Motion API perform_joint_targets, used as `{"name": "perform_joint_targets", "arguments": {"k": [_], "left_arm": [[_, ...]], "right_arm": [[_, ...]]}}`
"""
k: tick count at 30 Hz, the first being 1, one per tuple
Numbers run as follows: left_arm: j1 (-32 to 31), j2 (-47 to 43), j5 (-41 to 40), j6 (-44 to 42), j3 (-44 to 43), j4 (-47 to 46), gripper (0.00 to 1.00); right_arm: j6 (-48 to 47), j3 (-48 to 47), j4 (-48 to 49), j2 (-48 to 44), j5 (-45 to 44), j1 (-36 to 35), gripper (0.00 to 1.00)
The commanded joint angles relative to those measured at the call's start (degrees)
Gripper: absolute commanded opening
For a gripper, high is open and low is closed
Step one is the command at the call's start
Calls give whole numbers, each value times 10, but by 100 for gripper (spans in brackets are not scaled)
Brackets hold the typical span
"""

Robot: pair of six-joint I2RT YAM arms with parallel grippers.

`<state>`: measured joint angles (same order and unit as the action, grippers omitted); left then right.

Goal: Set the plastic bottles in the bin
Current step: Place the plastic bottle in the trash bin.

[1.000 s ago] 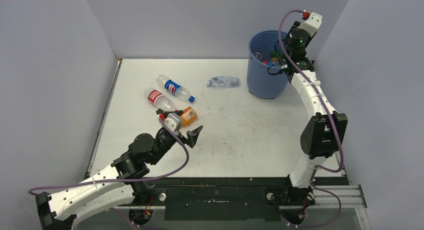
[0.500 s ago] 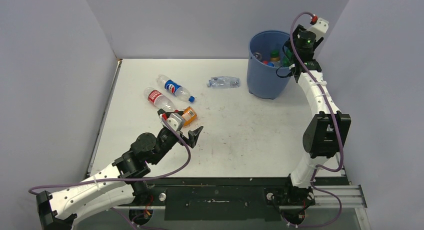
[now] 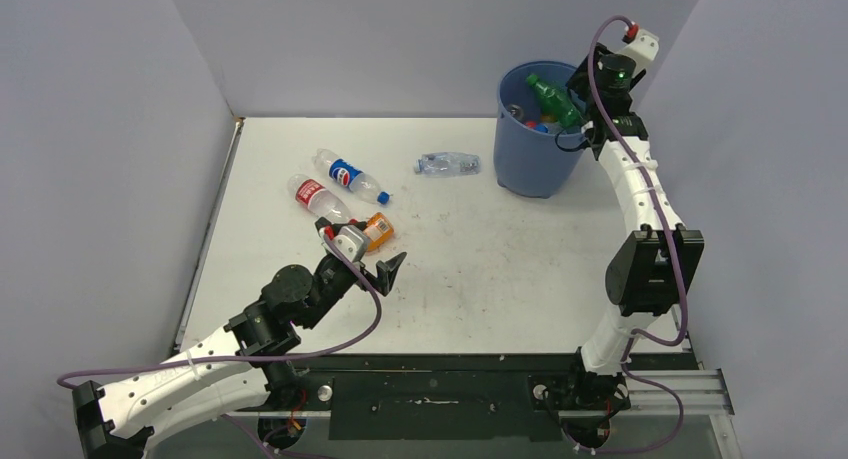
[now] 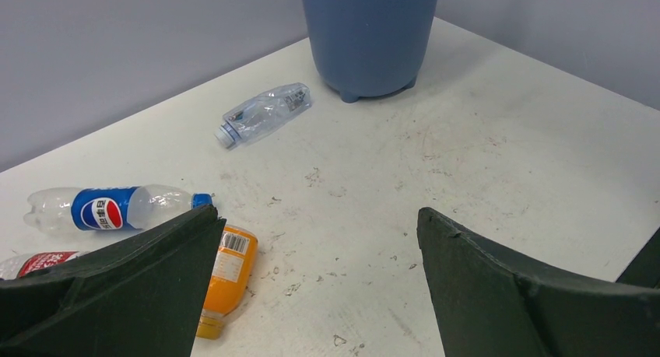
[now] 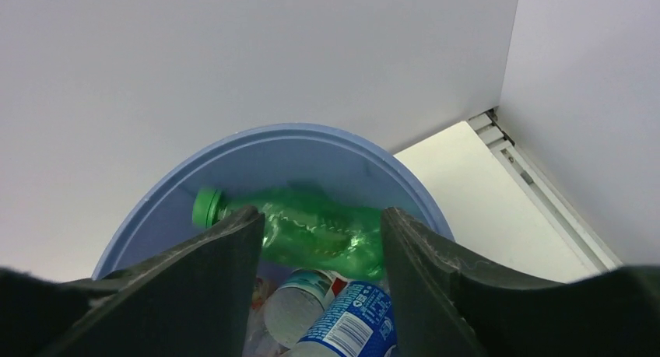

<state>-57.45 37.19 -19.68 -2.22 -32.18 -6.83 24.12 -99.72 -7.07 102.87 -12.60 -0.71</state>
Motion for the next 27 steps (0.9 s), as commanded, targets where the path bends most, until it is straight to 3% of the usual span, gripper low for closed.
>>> {"name": "perform_joint_targets", "arguments": {"k": [1, 8, 12, 17, 23, 27], "left_arm": [[-6, -4, -1, -6, -24, -9, 96], [-7, 1, -2, -8, -24, -9, 96], [-7, 6, -12, -6, -24, -10, 96], [-5, 20, -91, 3, -33, 2, 96], [12, 46, -213, 19, -55, 33, 96], [39, 93, -202, 58, -86, 100, 96]], "right_arm": [[-1, -21, 3, 9, 25, 5, 61], [11, 12, 65, -3, 68, -11, 68], [51, 71, 164, -58, 89, -26, 68], [93, 127, 238, -144, 87, -81, 69], [141, 280, 292, -258, 121, -168, 73], [139, 405, 296, -324, 141, -244, 74]]}}
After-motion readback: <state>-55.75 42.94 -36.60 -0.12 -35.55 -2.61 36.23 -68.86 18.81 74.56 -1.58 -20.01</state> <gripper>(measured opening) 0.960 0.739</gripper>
